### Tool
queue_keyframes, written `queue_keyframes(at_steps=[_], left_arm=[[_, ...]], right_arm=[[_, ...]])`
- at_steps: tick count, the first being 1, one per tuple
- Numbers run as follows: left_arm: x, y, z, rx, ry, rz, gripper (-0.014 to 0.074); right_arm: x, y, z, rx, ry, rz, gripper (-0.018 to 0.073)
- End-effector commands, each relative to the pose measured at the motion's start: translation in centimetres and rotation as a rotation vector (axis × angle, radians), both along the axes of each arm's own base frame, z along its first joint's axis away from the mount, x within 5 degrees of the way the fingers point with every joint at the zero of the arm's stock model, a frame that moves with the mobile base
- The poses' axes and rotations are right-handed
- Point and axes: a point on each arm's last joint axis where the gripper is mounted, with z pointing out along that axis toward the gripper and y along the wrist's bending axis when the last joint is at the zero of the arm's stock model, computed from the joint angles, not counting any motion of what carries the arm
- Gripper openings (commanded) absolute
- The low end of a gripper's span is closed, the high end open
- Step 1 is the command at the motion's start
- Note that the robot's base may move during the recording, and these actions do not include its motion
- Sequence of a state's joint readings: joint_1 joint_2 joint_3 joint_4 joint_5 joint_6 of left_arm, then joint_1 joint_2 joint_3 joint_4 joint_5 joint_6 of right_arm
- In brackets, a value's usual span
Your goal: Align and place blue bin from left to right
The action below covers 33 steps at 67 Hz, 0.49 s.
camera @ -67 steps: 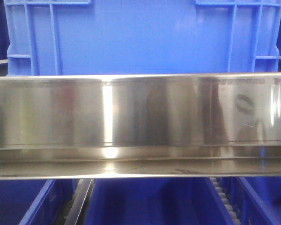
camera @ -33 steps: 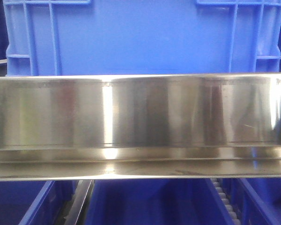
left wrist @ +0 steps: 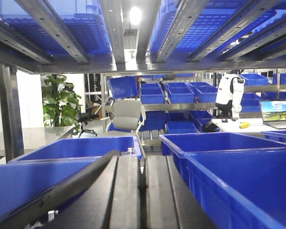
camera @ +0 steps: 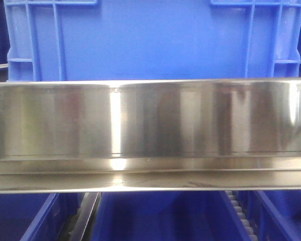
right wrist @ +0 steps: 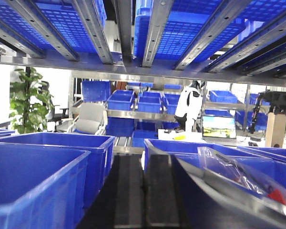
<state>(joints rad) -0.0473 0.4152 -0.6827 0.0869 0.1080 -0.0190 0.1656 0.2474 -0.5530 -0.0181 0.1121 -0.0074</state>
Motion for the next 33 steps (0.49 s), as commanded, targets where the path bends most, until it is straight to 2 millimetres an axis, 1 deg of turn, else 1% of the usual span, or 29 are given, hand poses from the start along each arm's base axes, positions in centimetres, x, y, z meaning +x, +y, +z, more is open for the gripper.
queue_keyframes(at_steps=[1,8,14,21,25,29,33], left_arm=[[1.6,0.0,1.6,-0.002,0.033,0.005,-0.0111],[3.3,0.0,3.0,-0.001,0.111,0.012,-0.0111],[4.7,-0.1,4.2,0.0,0.139,0.014,-0.0111],[6.4,-0.1,5.4,0.0,0.186,0.019,-0.0111],[7.3,-0.1,6.2,0.0,0.23,0.024,-0.0111],[8.2,-0.1,6.9,0.0,0.269,0.028,-0.0111],[9.0,-0.1,7.4,0.002,0.275,0.03,-0.0111]], right_arm=[[1.0,0.2,1.9,0.0,0.007,-0.002,-0.008],[2.9,0.5,3.6,-0.011,0.076,-0.003,-0.008],[4.7,0.7,5.1,-0.023,0.152,-0.004,-0.008],[7.2,1.1,6.4,-0.039,0.252,-0.005,-0.008],[9.0,1.4,7.0,-0.051,0.322,-0.006,-0.008],[10.4,1.7,7.8,-0.055,0.347,-0.007,-0.008],[12.3,2.0,8.3,-0.063,0.396,-0.007,-0.008]])
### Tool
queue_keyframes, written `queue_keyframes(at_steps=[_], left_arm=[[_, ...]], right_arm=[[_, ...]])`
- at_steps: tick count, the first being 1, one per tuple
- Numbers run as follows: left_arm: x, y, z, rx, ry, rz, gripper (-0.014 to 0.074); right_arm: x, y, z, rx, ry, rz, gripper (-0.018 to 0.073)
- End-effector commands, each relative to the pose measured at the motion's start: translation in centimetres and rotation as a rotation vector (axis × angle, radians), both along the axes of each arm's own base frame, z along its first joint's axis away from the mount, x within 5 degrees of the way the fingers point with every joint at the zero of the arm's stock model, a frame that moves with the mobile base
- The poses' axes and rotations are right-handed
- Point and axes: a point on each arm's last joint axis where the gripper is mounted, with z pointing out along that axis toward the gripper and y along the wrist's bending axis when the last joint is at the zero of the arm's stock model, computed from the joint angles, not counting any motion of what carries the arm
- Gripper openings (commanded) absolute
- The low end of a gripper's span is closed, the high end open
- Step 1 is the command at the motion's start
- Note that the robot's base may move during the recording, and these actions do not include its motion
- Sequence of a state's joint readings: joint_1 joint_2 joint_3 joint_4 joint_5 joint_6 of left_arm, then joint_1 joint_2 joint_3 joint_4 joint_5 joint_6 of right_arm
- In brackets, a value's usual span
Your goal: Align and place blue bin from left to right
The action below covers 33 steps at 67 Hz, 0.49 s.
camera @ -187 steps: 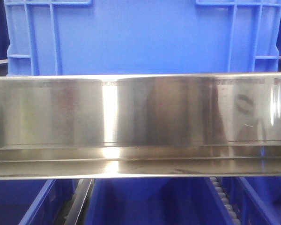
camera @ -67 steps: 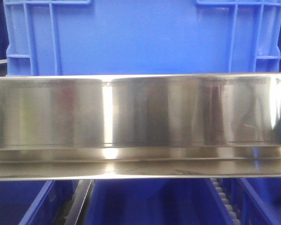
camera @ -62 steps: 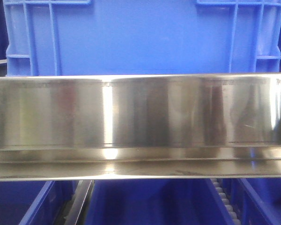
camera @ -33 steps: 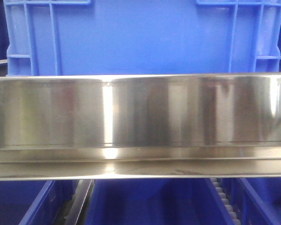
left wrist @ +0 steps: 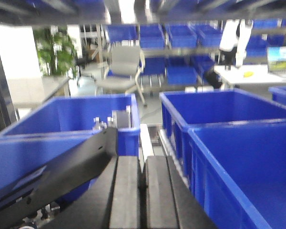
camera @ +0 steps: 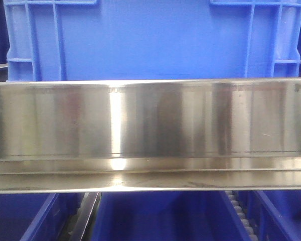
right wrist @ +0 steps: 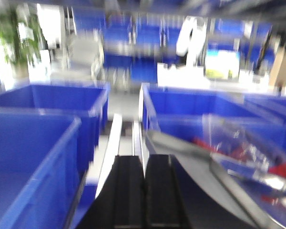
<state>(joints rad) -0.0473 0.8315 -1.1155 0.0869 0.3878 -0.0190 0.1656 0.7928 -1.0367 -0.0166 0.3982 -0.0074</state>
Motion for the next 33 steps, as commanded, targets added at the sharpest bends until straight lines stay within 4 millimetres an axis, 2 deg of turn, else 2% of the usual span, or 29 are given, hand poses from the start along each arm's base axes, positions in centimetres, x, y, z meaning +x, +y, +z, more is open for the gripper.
queue_keyframes(at_steps=[1,8,17,33], left_arm=[[1.1,0.0,1.1,-0.001,0.013,0.007,-0.0111],[2.5,-0.1,1.6,0.001,-0.021,0.003,-0.0111],[3.6,-0.1,1.2,0.002,-0.012,0.002,-0.0111],[5.4,-0.2,0.3,0.001,0.032,0.0,-0.0111]], right_arm=[[2.4,0.3,0.7,-0.011,0.066,-0.003,-0.008],[4.9,0.8,1.3,-0.018,0.109,-0.004,-0.008],[7.7,1.2,0.9,-0.017,0.102,-0.002,-0.008],[9.7,1.6,-0.9,-0.032,0.193,-0.003,-0.008]])
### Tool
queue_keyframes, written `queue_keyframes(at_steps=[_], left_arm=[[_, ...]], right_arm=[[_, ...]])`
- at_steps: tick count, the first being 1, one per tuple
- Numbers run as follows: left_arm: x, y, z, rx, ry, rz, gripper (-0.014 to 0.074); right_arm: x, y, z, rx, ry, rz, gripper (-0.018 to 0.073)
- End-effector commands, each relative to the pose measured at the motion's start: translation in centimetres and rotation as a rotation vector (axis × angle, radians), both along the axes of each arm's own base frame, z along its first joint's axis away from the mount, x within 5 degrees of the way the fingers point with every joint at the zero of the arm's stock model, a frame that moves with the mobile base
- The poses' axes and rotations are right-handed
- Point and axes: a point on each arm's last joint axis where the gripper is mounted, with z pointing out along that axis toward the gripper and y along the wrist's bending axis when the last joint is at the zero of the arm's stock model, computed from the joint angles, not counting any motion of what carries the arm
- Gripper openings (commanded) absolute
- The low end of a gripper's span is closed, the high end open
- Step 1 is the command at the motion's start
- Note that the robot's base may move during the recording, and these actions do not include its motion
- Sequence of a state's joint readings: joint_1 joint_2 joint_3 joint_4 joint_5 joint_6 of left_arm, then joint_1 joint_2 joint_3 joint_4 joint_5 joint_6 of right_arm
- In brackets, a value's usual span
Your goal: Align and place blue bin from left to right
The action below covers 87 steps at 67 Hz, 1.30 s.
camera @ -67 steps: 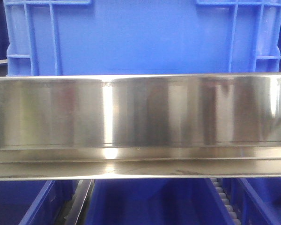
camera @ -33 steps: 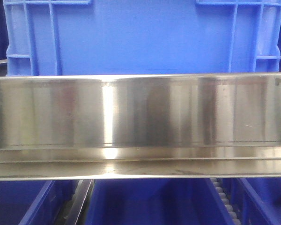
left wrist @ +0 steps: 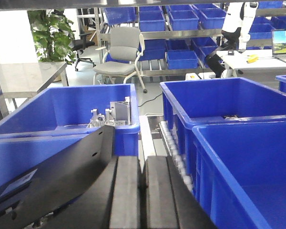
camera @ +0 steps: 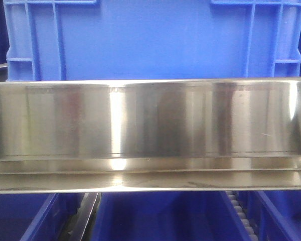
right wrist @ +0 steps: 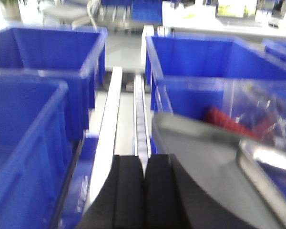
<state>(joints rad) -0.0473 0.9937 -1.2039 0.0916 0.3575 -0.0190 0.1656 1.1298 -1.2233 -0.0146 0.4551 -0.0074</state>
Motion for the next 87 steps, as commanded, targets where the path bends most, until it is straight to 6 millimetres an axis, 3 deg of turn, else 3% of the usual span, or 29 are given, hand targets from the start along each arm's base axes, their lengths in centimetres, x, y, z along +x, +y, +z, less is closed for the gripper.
queue_keyframes(at_steps=[1,11,27,48,67,87], left_arm=[[0.8,0.0,0.0,-0.008,-0.007,0.001,-0.0111],[3.1,-0.4,-0.7,-0.109,0.13,-0.025,-0.0111],[8.3,-1.9,0.3,-0.097,0.312,-0.062,-0.0111],[14.3,-5.8,0.9,-0.107,0.454,-0.098,-0.0111],[16.6,-8.6,0.5,-0.046,0.506,-0.003,-0.0111],[16.7,-9.1,0.0,-0.05,0.531,-0.018,-0.0111]], right_arm=[[0.4,0.0,0.1,-0.001,-0.009,-0.002,-0.008],[0.7,0.4,-0.3,0.041,0.122,0.012,-0.0077],[3.3,1.2,0.2,0.068,0.302,0.005,-0.0076],[6.5,6.0,1.1,0.051,0.381,-0.004,-0.0076],[9.3,11.3,1.1,0.0,0.454,0.063,-0.0076],[11.2,13.6,0.5,-0.021,0.505,0.076,-0.0076]])
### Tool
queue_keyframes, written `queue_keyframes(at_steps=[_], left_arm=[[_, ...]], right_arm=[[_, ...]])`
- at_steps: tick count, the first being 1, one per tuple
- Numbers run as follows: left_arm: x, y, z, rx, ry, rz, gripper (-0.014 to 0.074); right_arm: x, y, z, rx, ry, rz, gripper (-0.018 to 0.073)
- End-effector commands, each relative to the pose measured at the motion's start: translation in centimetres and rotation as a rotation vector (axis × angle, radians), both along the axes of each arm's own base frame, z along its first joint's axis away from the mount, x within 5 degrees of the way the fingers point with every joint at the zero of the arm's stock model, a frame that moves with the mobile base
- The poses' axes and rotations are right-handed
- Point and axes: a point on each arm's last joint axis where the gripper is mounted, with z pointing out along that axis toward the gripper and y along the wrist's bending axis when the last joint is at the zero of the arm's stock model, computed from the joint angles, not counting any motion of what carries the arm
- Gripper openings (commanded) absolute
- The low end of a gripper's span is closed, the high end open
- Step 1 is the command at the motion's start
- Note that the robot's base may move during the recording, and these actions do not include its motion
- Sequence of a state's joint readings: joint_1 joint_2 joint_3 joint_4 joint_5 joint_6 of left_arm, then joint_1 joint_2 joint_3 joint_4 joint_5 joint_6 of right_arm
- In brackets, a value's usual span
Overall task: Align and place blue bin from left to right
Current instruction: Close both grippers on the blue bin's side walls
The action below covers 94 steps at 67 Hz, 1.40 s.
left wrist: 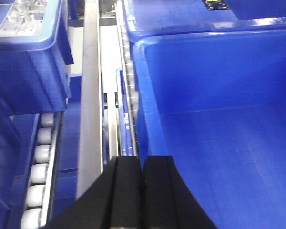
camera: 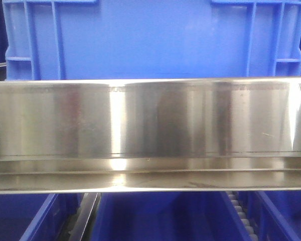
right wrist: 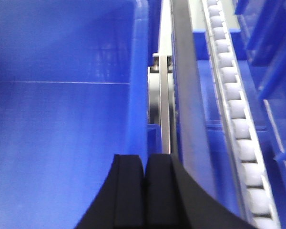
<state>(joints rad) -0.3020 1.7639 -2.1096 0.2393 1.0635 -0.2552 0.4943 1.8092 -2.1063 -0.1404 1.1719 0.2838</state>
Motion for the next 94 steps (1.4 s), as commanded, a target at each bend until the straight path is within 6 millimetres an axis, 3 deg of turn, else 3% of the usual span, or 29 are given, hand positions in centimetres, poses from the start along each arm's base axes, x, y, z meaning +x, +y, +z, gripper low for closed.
queue_keyframes(at_steps=[1,30,35,41,46,94], left_arm=[[-0.2,-0.2,0.4,-0.011,-0.014,-0.003,-0.0111],[-0.3,-0.3,0.3,-0.017,0.003,-0.004,-0.0111],[-0.3,-0.3,0.3,-0.017,0.003,-0.004,-0.0111],[-0.3,-0.3,0.3,-0.017,0.003,-0.004,-0.0111],[-0.3,-0.2,0.2,-0.016,0.005,-0.003,-0.0111],[-0.3,-0.2,0.2,-0.016,0.005,-0.003,-0.0111]], right_arm=[[0.3,0.1,0.2,-0.012,-0.006,-0.009,-0.0076],[0.9,0.3,-1.2,-0.051,0.042,-0.02,-0.0055],[1.1,0.4,-1.4,-0.051,0.05,-0.018,0.0045],[1.1,0.5,-1.5,-0.044,0.054,-0.015,0.0239],[1.1,0.5,-1.5,-0.043,0.055,-0.014,0.0326],[3.4,1.9,-5.6,-0.078,0.147,-0.009,0.0307]])
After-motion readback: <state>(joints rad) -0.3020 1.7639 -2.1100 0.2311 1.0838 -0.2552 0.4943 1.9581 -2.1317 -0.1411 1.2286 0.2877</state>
